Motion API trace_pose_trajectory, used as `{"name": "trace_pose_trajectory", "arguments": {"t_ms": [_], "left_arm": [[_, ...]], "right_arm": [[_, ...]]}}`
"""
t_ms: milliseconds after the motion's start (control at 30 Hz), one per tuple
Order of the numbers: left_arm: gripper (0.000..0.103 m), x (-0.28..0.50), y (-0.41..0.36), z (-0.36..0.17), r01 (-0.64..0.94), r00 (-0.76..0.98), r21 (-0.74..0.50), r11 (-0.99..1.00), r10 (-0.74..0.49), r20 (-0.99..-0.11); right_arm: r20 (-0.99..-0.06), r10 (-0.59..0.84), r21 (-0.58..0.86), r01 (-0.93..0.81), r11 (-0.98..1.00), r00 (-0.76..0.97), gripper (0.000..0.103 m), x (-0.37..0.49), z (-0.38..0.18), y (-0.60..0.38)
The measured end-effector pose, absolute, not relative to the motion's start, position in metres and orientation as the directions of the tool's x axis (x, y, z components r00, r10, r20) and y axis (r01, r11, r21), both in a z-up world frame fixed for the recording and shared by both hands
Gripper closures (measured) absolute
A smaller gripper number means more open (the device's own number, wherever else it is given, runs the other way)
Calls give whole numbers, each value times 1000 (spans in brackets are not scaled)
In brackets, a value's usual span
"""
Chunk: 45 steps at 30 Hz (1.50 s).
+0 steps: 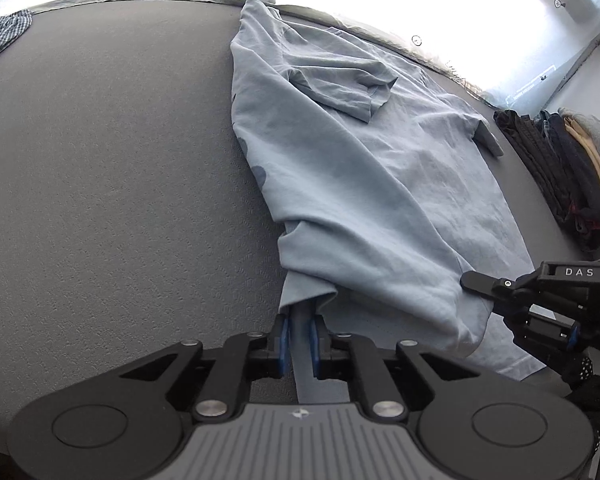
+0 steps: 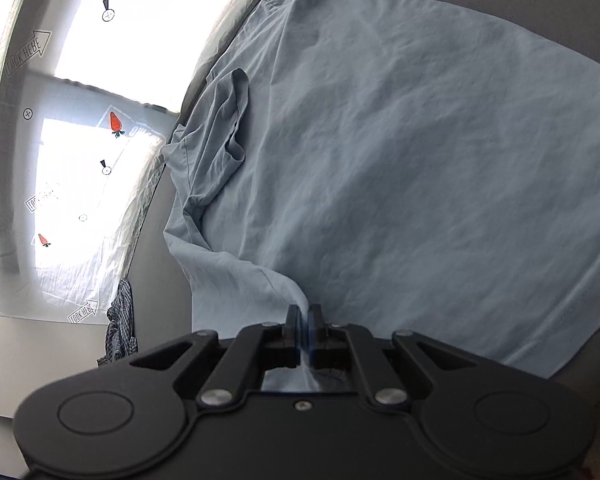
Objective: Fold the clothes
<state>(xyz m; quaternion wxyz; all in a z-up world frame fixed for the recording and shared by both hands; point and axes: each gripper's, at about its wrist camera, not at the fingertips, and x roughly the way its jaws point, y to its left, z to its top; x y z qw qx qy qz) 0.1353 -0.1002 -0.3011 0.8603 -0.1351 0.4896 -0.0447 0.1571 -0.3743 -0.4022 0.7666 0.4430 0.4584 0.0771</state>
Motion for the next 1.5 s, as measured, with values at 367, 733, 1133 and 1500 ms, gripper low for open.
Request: {"name": "trace_pose_trajectory", "arguments": {"t_ms": [367,733,1133,1500], "left_arm": [[89,140,-112,-292,20,560,-108,994,-101,-822],[89,149,-113,-302,32,543,-127,991,-124,-830],[102,136,-103,-291,-31,568,-164,986,-118,-815],[102,102,-108,-281,-32,578,-137,990,-94,-810]], "right_arm": [[-644,521,744,302,595,560,99,156,-403,-377],[-647,529,746,314,587,549,99,160,-404,-378],[-643,540,755,331,567,542,99,161,-405,-381],[-606,564,782,290,552,562,99,151,-395,-381]]}}
